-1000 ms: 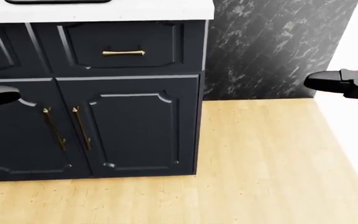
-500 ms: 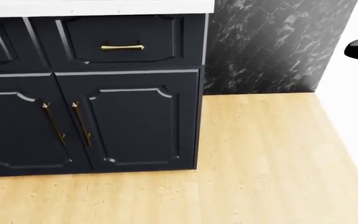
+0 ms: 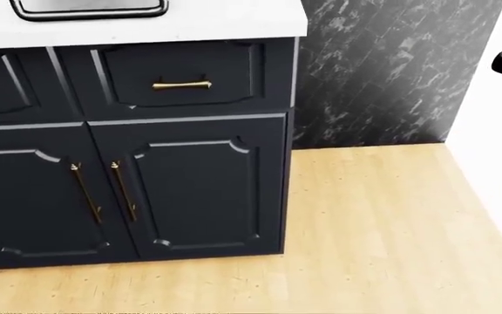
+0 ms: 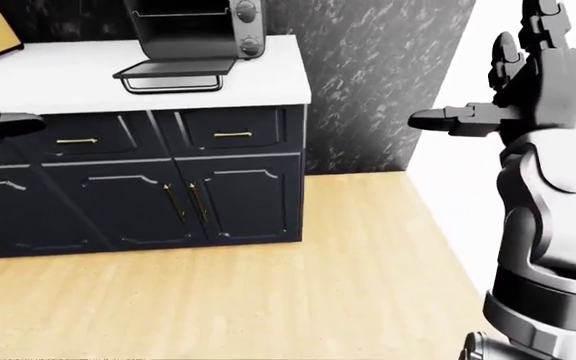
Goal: Close the toaster oven door.
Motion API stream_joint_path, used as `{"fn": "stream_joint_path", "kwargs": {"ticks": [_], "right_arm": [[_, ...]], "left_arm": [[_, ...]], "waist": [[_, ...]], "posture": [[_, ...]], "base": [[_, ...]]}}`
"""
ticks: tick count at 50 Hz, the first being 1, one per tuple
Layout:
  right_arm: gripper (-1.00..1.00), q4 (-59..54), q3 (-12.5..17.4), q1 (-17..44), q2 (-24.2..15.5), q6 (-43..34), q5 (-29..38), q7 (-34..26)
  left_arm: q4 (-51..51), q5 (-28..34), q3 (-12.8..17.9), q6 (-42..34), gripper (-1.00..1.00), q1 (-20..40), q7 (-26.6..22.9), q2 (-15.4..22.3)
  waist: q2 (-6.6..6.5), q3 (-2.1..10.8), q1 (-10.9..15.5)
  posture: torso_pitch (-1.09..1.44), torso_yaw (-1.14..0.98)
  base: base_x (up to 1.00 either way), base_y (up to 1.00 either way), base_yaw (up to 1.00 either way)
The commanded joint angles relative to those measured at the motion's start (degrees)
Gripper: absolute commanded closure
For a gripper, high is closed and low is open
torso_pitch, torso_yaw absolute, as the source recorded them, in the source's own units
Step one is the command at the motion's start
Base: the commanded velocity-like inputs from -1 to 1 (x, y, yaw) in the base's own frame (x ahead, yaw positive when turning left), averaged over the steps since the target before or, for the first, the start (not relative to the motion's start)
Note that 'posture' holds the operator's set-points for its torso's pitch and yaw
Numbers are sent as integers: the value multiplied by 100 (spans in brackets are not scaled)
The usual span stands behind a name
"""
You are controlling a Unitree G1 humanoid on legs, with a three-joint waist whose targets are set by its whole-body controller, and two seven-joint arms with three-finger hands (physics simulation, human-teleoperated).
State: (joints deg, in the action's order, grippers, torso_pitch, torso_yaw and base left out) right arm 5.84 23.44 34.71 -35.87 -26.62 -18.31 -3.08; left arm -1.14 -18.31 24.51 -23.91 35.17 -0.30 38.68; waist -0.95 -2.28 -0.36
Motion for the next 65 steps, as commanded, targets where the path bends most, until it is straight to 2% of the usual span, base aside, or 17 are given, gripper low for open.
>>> {"fn": "stream_joint_path", "kwargs": {"ticks": [1, 6, 12, 15, 18, 19, 20, 27, 32, 41, 45, 46, 48, 55, 59, 60, 65], "right_arm": [[-100, 170, 73, 153, -113, 165, -13, -13], [-100, 169, 74, 161, -122, 155, -14, -23], [-100, 174, 72, 148, -121, 162, -6, -36], [-100, 177, 78, 155, -127, 147, -10, -38], [-100, 167, 81, 152, -126, 154, -11, -44], [-100, 178, 82, 149, -129, 144, -14, -44], [-100, 179, 81, 149, -129, 144, -13, -44], [-100, 194, 87, 152, -135, 121, -22, -42], [-100, 192, 86, 152, -135, 121, -23, -44], [-100, 181, 90, 139, -147, 137, -21, -83], [-100, 198, 97, 132, -150, 129, -21, -107], [-100, 196, 96, 131, -148, 135, -21, -108], [-100, 197, 97, 127, -151, 131, -19, -113], [-100, 209, 93, 118, -139, 132, -16, -123], [-100, 210, 102, 131, -154, 116, -23, -129], [-100, 209, 101, 131, -158, 113, -21, -130], [-100, 220, 102, 133, -158, 95, -26, -126]], "left_arm": [[171, 0, 71, 130, -100, 143, 8, 109], [177, 14, 61, 133, -100, 128, 0, 94], [178, 36, 63, 134, -100, 135, -4, 91], [174, 37, 61, 137, -100, 138, -10, 90], [159, 40, 64, 150, -100, 137, -16, 92], [148, 43, 65, 160, -100, 137, -18, 92], [134, 46, 65, 173, -100, 140, -21, 93], [103, 46, 60, 205, -100, 137, -29, 92], [162, 36, 65, 152, -100, 142, -24, 110], [220, 37, 53, 78, -100, 186, -12, 119], [223, 49, 48, 82, -100, 187, -20, 119], [221, 51, 49, 82, -100, 190, -21, 120], [220, 58, 48, 91, -100, 186, -26, 119], [181, 69, 47, 134, -100, 199, -33, 116], [143, 74, 46, 172, -100, 200, -38, 111], [138, 76, 44, 177, -100, 203, -39, 113], [122, 68, 50, 181, -100, 215, -38, 129]], "waist": [[-26, 124, -8], [274, 66, -15], [187, 163, -1], [33, 121, 3], [-436, 150, -12], [-219, 122, 44], [-301, 106, 15], [43, 79, 17], [463, 67, 130], [86, 152, 61], [-342, 117, 26], [-160, 51, 46], [-273, 62, 26], [22, 42, 72], [525, 142, 126], [307, 82, 87], [262, 71, 50]], "posture": [[0, 0], [0, 0], [0, 0], [0, 0], [0, 0], [0, 0], [0, 0], [0, 0], [0, 0], [0, 0], [0, 0], [0, 0], [0, 0], [0, 0], [0, 0], [0, 0], [0, 0]], "base": [[0, 19, 0], [0, 18, 0], [0, 18, 0], [0, 18, 0], [0, 19, 0], [0, 18, 0], [0, 19, 0], [0, 19, 0], [0, 10, 0], [5, 0, 0], [13, 0, 0], [13, 0, 0], [13, 0, 0], [14, 0, 0], [15, 0, 0], [16, 0, 0], [16, 0, 0]]}}
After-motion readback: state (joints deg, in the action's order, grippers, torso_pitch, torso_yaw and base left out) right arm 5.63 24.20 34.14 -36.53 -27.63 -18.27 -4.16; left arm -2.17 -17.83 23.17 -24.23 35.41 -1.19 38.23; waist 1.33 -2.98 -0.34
